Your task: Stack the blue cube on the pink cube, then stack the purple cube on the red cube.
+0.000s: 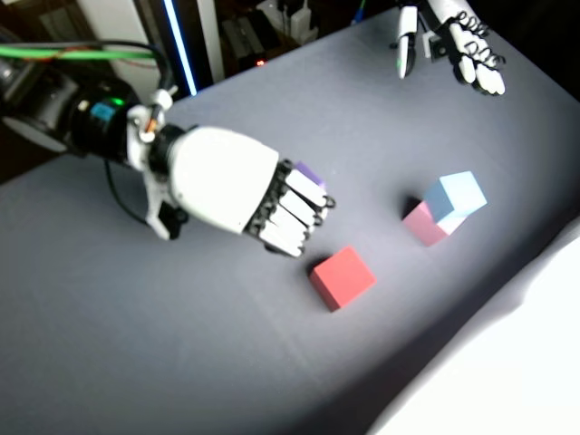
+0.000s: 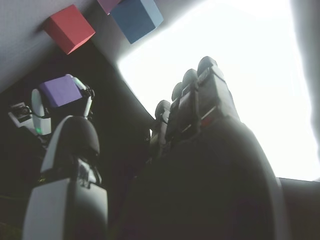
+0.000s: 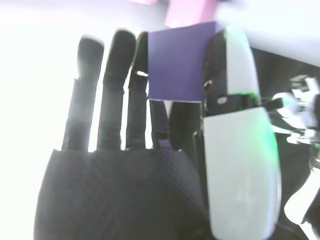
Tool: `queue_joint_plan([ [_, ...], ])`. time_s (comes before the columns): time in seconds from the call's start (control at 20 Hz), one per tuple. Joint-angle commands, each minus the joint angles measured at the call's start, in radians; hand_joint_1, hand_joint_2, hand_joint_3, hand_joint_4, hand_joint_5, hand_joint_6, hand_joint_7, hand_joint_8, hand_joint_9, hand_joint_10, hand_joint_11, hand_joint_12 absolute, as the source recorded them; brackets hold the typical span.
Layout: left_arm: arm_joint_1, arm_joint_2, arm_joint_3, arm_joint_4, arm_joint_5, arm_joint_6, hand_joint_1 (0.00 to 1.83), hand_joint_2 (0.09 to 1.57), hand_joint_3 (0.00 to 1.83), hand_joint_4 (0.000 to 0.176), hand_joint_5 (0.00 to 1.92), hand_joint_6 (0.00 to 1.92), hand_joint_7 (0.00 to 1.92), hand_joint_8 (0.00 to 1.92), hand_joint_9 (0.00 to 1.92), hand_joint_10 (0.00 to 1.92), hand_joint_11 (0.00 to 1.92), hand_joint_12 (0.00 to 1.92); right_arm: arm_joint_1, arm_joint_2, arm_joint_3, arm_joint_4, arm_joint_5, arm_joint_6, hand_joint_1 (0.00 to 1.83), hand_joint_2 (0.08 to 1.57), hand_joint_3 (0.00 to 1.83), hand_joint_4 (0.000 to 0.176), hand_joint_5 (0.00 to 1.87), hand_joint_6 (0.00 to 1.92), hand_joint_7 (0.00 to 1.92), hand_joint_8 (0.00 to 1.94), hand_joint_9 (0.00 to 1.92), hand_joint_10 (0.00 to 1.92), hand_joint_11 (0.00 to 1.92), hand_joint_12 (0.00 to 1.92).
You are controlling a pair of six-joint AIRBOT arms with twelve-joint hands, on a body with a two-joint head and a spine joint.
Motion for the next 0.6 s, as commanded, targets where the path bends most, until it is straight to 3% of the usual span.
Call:
queue_joint_plan([
  [0.0,0.002,-0.003,0.003,0.0,-0.125,-0.007,0.68,1.34,0.0,0.068,0.0,0.0,0.0,0.0,0.0,0.0,0.0,0.0,0.031,-0.007,0.014,0.001,0.076,-0.017,1.19,1.27,0.0,0.0,0.61,1.47,0.77,1.39,0.81,1.37,0.68,1.69],
  [0.05,0.005,-0.007,0.006,0.0,-0.122,-0.012,0.68,1.34,0.0,0.057,0.0,0.0,0.0,0.0,0.0,0.0,0.0,0.0,0.059,-0.02,0.042,0.005,0.045,-0.026,1.31,1.25,0.0,0.0,0.62,1.41,0.75,1.34,0.77,1.52,0.65,1.73],
  [0.1,0.006,-0.01,0.007,0.001,-0.119,-0.014,0.68,1.33,0.0,0.036,0.0,0.0,0.0,0.0,0.0,0.0,0.0,0.0,0.087,-0.036,0.066,0.019,0.012,-0.047,1.18,1.26,0.0,0.0,0.64,1.41,0.77,1.41,0.75,1.42,0.66,1.79],
  [0.15,0.007,-0.013,0.008,0.001,-0.119,-0.015,0.68,1.33,0.0,0.027,0.0,0.0,0.0,0.0,0.0,0.0,0.0,0.0,0.103,-0.051,0.088,0.037,-0.013,-0.068,1.15,1.28,0.0,0.0,0.62,1.44,0.76,1.44,0.75,1.35,0.65,1.77],
  [0.2,0.008,-0.016,0.01,0.001,-0.119,-0.019,0.68,1.33,0.0,0.02,0.0,0.0,0.0,0.0,0.0,0.0,0.0,0.0,0.114,-0.066,0.106,0.052,-0.034,-0.086,1.28,1.29,0.0,0.0,0.64,1.45,0.63,1.48,0.65,1.61,0.49,1.82],
  [0.3,0.008,-0.022,0.015,0.001,-0.119,-0.024,0.71,1.33,0.0,0.034,0.0,0.0,0.0,0.0,0.0,0.0,0.0,0.0,0.123,-0.095,0.143,0.066,-0.062,-0.09,1.32,1.28,0.0,0.0,0.62,1.41,0.65,1.5,0.64,1.66,0.46,1.78],
  [0.35,0.008,-0.023,0.016,0.001,-0.119,-0.027,0.7,1.32,0.0,0.036,0.0,0.0,0.0,0.0,0.0,0.0,0.0,0.0,0.125,-0.109,0.158,0.073,-0.072,-0.091,1.33,1.27,0.0,0.0,0.59,1.41,0.69,1.42,0.72,1.59,0.61,1.7],
  [0.4,0.009,-0.024,0.017,0.001,-0.12,-0.028,0.71,1.32,0.0,0.031,0.0,0.0,0.0,0.0,0.0,0.0,0.0,0.0,0.126,-0.12,0.17,0.078,-0.081,-0.091,1.18,1.29,0.0,0.0,0.6,1.46,0.74,1.46,0.75,1.35,0.66,1.68],
  [0.55,0.01,-0.028,0.022,0.001,-0.123,-0.036,0.69,1.32,0.0,0.044,0.0,0.0,0.0,0.0,0.0,0.0,0.0,0.0,0.128,-0.158,0.215,0.105,-0.12,-0.099,1.13,1.29,0.0,0.0,0.6,1.48,0.74,1.47,0.72,1.21,0.55,1.67],
])
